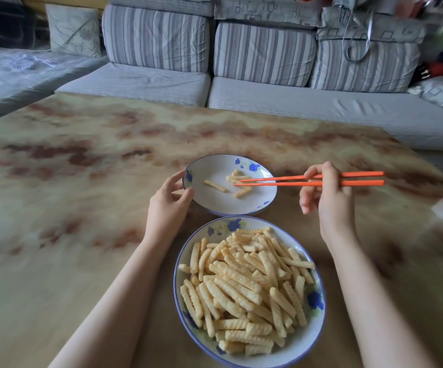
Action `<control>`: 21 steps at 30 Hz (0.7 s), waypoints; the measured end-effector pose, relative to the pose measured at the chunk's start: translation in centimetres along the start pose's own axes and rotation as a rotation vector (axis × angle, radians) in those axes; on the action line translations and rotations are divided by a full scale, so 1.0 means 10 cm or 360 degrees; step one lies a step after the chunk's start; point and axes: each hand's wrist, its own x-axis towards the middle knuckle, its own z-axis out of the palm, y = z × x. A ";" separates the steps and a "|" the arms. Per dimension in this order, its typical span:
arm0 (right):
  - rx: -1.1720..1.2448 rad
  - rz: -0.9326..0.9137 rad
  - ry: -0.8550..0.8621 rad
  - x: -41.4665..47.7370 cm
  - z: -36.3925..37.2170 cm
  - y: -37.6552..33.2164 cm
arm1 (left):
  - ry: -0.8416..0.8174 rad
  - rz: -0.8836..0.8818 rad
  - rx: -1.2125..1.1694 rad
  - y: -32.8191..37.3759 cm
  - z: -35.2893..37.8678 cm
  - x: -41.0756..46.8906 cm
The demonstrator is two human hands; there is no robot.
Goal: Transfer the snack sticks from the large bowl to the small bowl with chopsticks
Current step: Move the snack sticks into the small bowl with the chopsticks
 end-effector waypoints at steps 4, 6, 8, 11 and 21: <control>0.0016 -0.0028 0.0000 -0.03 0.01 -0.02 | 0.0000 0.0009 0.0005 -0.01 0.00 0.00; 0.0044 -0.0043 0.0024 -0.04 -0.02 -0.06 | -0.0001 0.0010 -0.0001 0.00 0.00 0.00; 0.0066 -0.0045 0.0019 -0.05 -0.07 -0.13 | -0.0002 0.0006 -0.0001 0.00 0.00 0.00; 0.0069 -0.0022 -0.0094 -0.04 -0.15 -0.25 | -0.0003 0.0014 -0.0002 0.00 0.00 0.00; -0.0214 -0.0025 -0.0386 -0.16 -0.42 -0.65 | -0.0017 0.0015 -0.0012 0.00 -0.01 -0.02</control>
